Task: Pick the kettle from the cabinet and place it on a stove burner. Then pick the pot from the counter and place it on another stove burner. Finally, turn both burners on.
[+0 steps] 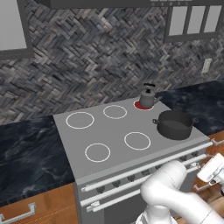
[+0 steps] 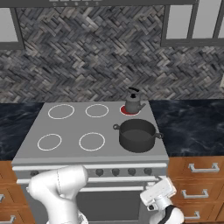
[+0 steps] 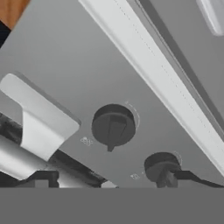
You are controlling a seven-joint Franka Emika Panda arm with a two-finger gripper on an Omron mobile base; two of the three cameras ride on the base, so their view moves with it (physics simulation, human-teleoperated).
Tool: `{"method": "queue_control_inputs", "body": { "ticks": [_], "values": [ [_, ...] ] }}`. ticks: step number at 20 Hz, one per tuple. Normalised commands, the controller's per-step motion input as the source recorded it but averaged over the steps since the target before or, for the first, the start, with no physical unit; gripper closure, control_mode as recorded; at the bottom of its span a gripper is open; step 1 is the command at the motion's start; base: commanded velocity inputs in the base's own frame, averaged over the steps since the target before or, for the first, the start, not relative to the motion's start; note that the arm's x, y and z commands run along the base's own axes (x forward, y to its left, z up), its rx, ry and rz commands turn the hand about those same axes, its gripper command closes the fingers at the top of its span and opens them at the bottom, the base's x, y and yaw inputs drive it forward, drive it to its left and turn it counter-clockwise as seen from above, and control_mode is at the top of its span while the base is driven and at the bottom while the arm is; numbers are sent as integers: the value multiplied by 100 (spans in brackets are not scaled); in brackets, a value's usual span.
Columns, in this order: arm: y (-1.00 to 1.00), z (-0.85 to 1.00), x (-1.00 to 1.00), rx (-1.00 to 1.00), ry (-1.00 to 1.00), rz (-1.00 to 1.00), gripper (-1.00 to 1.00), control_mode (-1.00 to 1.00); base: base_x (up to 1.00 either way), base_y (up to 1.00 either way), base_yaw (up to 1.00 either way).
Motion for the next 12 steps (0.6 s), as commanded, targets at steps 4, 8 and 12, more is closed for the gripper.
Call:
{"method": "queue_control_inputs", "body": {
  "ticks": [4,8,12],
  "values": [
    [0,10,-25,-3,-3,0,-100,-100,0,0,0],
    [0,8,-24,-3,-3,0,-100,-100,0,0,0],
    [0,7,-25,-4,-3,0,-100,-100,0,0,0]
  ]
}}
